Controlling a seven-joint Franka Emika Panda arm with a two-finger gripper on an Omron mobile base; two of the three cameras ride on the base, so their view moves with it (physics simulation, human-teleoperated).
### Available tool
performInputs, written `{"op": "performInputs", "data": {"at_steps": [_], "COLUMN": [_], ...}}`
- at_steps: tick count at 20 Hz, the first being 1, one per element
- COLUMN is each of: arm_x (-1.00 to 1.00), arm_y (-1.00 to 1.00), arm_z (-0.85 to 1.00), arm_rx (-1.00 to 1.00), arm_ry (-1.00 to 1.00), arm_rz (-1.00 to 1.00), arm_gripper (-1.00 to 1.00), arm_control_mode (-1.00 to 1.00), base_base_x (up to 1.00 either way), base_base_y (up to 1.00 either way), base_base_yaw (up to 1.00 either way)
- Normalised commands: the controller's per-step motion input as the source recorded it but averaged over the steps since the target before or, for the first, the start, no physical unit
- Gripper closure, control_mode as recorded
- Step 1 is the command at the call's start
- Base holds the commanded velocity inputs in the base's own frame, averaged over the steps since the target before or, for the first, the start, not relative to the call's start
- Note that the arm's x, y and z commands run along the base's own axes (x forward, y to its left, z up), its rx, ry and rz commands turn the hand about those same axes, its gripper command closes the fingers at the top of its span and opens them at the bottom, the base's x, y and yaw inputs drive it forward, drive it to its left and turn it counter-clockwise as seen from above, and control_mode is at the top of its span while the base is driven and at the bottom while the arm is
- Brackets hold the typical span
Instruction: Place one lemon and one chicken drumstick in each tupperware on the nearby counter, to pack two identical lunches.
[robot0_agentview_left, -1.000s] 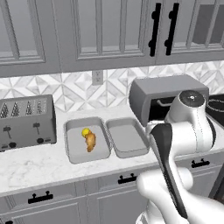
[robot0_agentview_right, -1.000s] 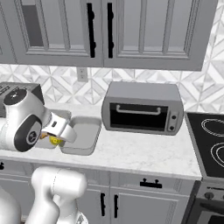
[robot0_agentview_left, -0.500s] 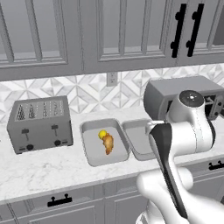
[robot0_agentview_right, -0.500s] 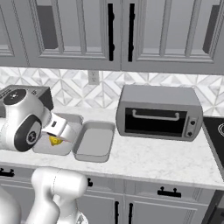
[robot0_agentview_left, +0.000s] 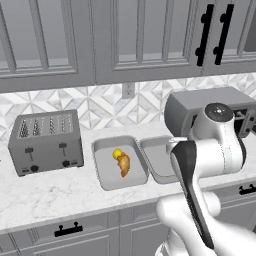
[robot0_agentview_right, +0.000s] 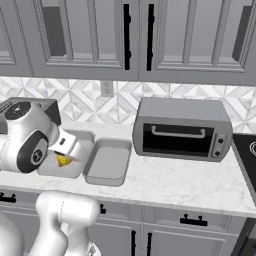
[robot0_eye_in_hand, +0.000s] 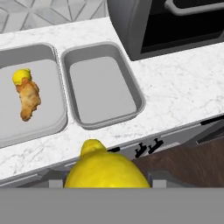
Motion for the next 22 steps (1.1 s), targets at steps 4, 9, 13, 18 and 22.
{"op": "performInputs", "data": {"at_steps": [4,9,13,18,22], "arm_x": [0.54,0.9,1.0,1.0,1.0], "arm_y": [0.0,-0.22,-0.11,0.0,0.0], "arm_z": [0.0,-0.16,-0.5,-0.56,-0.76], "arm_rx": [0.0,0.07,0.03,-0.04,-0.12], "arm_ry": [0.0,0.08,0.19,0.04,0.1], "arm_rz": [0.1,0.17,0.16,0.01,0.0], "arm_gripper": [1.0,1.0,1.0,1.0,1.0], "arm_control_mode": [-1.0,-1.0,-1.0,-1.0,-1.0], "base_base_x": [0.0,0.0,0.0,0.0,0.0], "base_base_y": [0.0,0.0,0.0,0.0,0.0], "base_base_yaw": [0.0,0.0,0.0,0.0,0.0]}}
